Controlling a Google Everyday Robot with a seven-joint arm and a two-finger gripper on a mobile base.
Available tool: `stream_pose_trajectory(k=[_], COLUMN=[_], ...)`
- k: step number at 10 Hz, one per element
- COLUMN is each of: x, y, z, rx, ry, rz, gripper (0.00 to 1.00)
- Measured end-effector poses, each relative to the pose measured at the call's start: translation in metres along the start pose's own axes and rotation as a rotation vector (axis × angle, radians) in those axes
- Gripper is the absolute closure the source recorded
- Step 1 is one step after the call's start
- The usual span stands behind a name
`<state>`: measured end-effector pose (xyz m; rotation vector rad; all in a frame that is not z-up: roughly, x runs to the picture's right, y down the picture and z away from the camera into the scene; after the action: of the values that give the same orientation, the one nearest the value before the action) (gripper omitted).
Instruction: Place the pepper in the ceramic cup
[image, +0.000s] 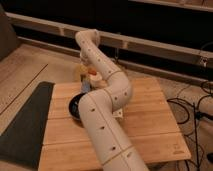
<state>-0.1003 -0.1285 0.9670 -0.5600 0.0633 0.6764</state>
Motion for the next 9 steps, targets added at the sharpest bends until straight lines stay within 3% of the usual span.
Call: stream_pose_trajectory(k=[3, 5, 9], x=[0.003, 0.0, -0.026], y=[-0.006, -0.014, -0.017], z=[-0.003, -0.005, -0.004], rx=[0.013, 0.022, 0.016], ry=[-0.001, -0.033, -0.159], rz=[0.021, 0.033, -0.017], gripper=[1.0, 1.0, 1.0])
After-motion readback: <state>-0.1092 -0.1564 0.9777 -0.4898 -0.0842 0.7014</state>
